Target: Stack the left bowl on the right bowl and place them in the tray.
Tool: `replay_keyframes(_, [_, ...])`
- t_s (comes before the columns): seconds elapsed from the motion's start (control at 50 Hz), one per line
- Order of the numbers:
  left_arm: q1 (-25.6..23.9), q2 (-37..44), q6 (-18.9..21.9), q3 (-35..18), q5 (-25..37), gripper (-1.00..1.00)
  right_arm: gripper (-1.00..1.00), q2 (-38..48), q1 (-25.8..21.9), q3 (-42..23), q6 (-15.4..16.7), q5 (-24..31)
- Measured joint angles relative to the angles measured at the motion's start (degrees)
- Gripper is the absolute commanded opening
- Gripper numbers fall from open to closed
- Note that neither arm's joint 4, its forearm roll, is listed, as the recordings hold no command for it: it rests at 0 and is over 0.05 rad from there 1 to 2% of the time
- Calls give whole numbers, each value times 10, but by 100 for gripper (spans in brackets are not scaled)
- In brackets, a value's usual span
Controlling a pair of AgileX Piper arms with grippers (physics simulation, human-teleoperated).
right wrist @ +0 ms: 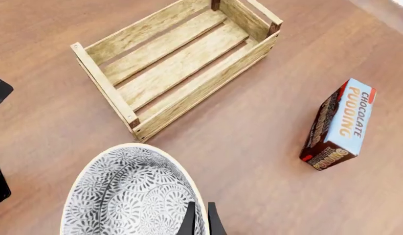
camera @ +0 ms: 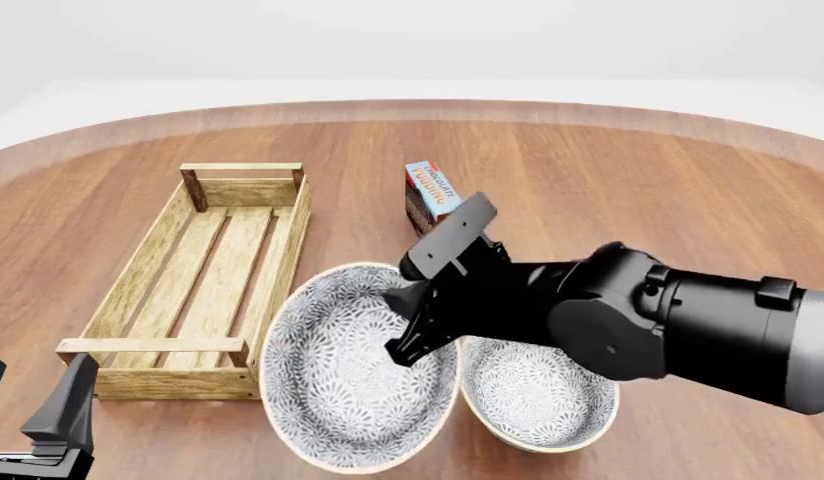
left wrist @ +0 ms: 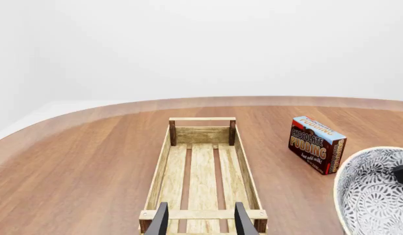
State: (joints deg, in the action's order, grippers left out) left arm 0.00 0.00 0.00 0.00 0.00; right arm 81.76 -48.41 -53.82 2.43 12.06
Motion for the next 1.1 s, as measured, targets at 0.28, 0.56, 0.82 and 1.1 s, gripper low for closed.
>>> replay_keyframes(0.28, [0,0,0,0,0,100,-100,-84,57,6,-7,34])
replay_keyframes(0.56, [0,0,0,0,0,100,-100,-156,126,36,-23,53])
replay_keyframes(0.82, [0,0,0,0,0,100,-100,-202,176,78,-42,51])
replay_keyframes(1.1, [0,0,0,0,0,100,-100,-230,212,121,-71,33])
